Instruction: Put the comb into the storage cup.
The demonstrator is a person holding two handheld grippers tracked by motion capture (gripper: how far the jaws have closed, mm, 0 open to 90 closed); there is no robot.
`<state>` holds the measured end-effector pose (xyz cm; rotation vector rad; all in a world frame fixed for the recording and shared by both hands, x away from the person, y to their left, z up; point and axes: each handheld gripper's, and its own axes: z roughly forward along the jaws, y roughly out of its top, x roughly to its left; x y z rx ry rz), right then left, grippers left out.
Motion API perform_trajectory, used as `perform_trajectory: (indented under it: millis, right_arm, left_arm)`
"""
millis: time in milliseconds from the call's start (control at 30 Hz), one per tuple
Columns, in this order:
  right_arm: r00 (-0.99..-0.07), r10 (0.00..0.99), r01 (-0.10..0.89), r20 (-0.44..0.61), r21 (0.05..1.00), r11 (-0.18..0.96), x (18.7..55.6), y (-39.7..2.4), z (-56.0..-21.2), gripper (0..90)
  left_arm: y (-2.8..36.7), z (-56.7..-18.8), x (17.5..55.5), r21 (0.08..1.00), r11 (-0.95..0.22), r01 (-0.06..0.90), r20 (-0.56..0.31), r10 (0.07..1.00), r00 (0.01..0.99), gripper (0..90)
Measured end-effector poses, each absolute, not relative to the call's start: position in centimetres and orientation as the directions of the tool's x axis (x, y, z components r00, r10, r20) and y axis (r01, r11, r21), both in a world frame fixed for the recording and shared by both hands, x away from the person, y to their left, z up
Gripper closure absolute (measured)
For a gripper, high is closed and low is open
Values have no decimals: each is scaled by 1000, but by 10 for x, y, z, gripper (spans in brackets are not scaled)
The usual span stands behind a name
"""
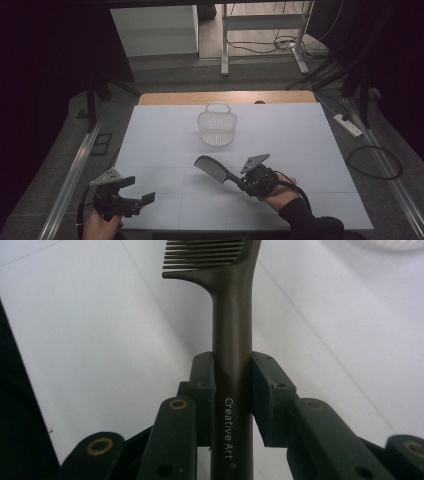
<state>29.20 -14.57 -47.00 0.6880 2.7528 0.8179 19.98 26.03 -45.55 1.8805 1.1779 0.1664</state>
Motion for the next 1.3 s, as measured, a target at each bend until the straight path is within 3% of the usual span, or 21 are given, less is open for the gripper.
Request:
perform_trajectory:
  millis: [700,1300]
  right_arm:
    - [-838,542,367,-68,664,651,286,-164,-448,722]
    - [-843,530,317,-93,710,628,283,-166,-441,722]
  left_arm:
    - [227,-436,247,768,-157,620,-342,719,605,0]
    - [197,-423,289,764,-97,638,-437,650,621,0]
